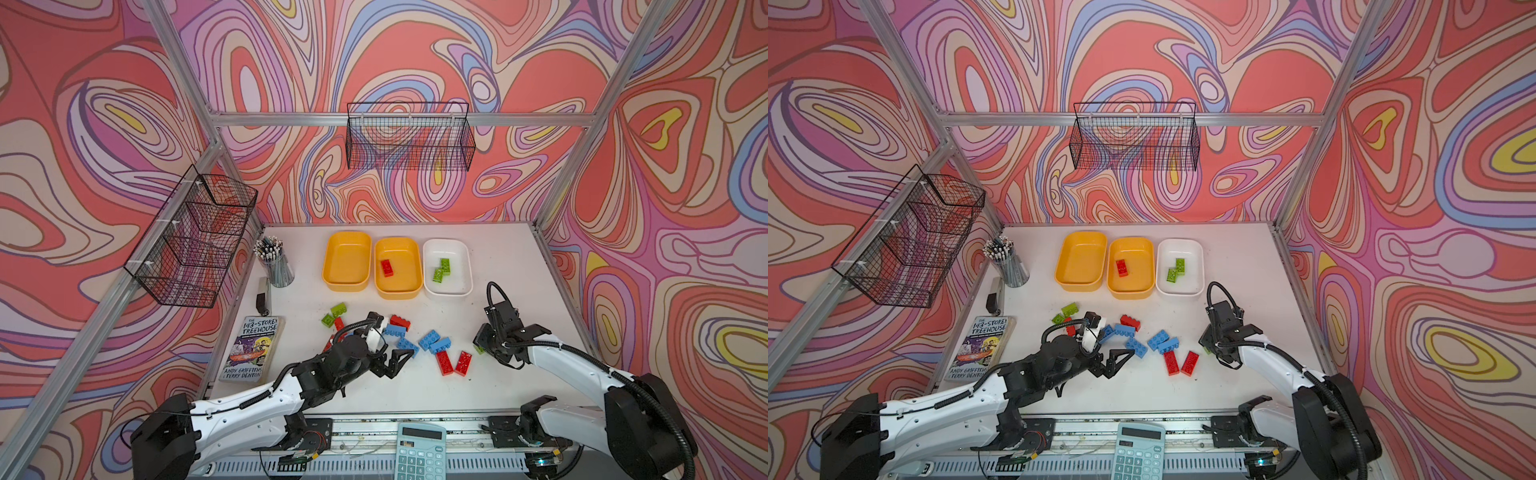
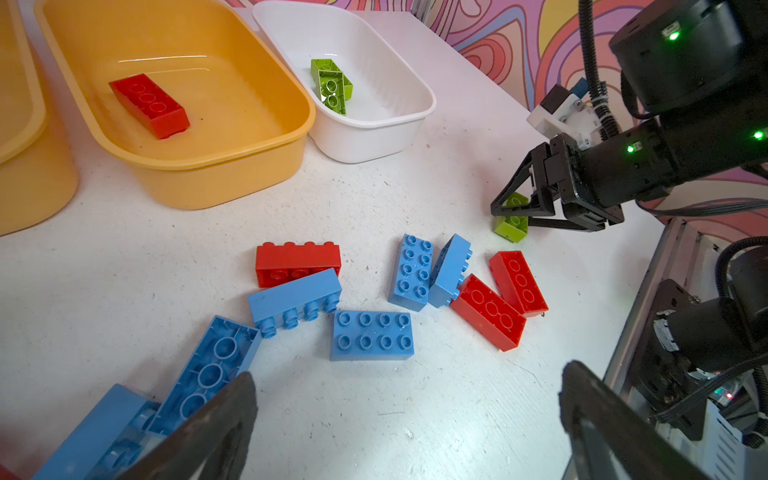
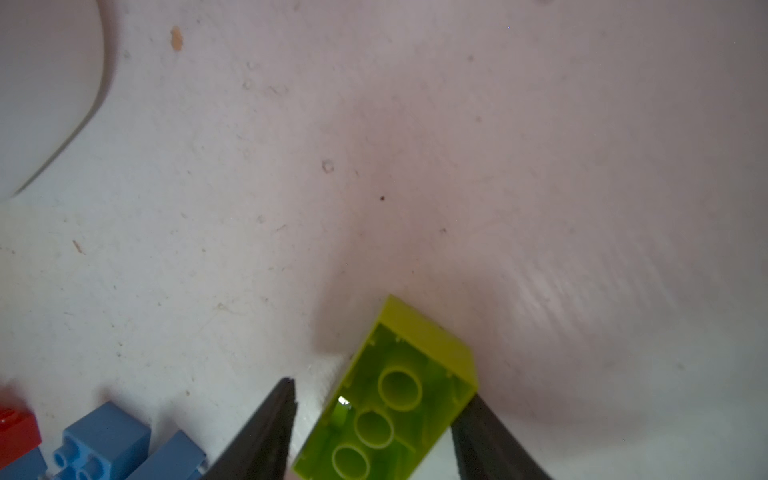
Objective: Sort the legos into containers by color
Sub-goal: 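Move the right gripper back and grasp the last lime-green brick near it, then carry the lime-green brick with the right gripper and drop it into the white tub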
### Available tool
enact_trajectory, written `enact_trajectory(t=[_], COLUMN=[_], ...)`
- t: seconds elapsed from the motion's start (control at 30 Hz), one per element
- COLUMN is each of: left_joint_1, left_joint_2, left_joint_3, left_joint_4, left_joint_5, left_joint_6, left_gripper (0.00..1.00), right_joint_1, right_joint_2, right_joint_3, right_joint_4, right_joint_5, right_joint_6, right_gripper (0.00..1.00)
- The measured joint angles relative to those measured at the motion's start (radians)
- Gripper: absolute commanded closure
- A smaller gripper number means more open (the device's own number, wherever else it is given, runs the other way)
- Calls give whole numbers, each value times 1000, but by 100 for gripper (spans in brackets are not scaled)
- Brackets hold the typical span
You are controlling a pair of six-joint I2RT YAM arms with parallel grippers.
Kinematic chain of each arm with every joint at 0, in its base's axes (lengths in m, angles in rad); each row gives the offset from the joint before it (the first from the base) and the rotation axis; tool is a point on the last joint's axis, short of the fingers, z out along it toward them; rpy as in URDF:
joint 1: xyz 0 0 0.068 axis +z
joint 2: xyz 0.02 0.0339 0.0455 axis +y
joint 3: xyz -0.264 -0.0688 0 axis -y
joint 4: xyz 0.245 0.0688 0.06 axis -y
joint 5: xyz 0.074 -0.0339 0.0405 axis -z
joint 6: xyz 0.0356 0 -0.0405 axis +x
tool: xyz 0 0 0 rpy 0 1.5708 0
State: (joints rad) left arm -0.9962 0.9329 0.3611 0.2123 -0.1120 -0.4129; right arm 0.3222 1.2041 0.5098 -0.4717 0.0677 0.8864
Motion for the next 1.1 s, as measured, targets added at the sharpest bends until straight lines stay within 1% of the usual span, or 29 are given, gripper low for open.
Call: enact_trajectory(t=[0.1,0.2,0.37,0.53,0.6,0.67,0.83,1.03,1.1], left_joint_1=[0,0,0,0,0,0,0,0,0], left_joint_2=[0,0,-5,-19,-24,-31,-84,-181,-204], left_joint_3=[0,0,0,0,0,1,6,11,11], left_joint_4=[-5,-14,-37,-63,-72,-87,-151,-238,-260], left_joint_5=[-5,-9,-21,-31,-35,-40,-77,-142,-163], left_joint_6=[0,-2,-3,-3,-3,-3,-19,-46,-55], left_gripper=[0,0,0,0,0,0,0,0,0], right_joint_1=[0,0,0,0,0,0,0,0,0], right_joint_2=[27,40,37,31,57,107,327,579,640], right_joint_3=[8,22,90,251,336,410,610,797,838], right_joint_4=[27,30,-23,-33,-17,10,77,106,111], right_joint_5=[-6,-10,-6,-7,-11,-18,-39,-27,-21], right_joint_6=[-11,-25,-52,-99,-125,-146,-213,-286,-303], right_gripper=[62,67,68,68,68,68,68,66,65])
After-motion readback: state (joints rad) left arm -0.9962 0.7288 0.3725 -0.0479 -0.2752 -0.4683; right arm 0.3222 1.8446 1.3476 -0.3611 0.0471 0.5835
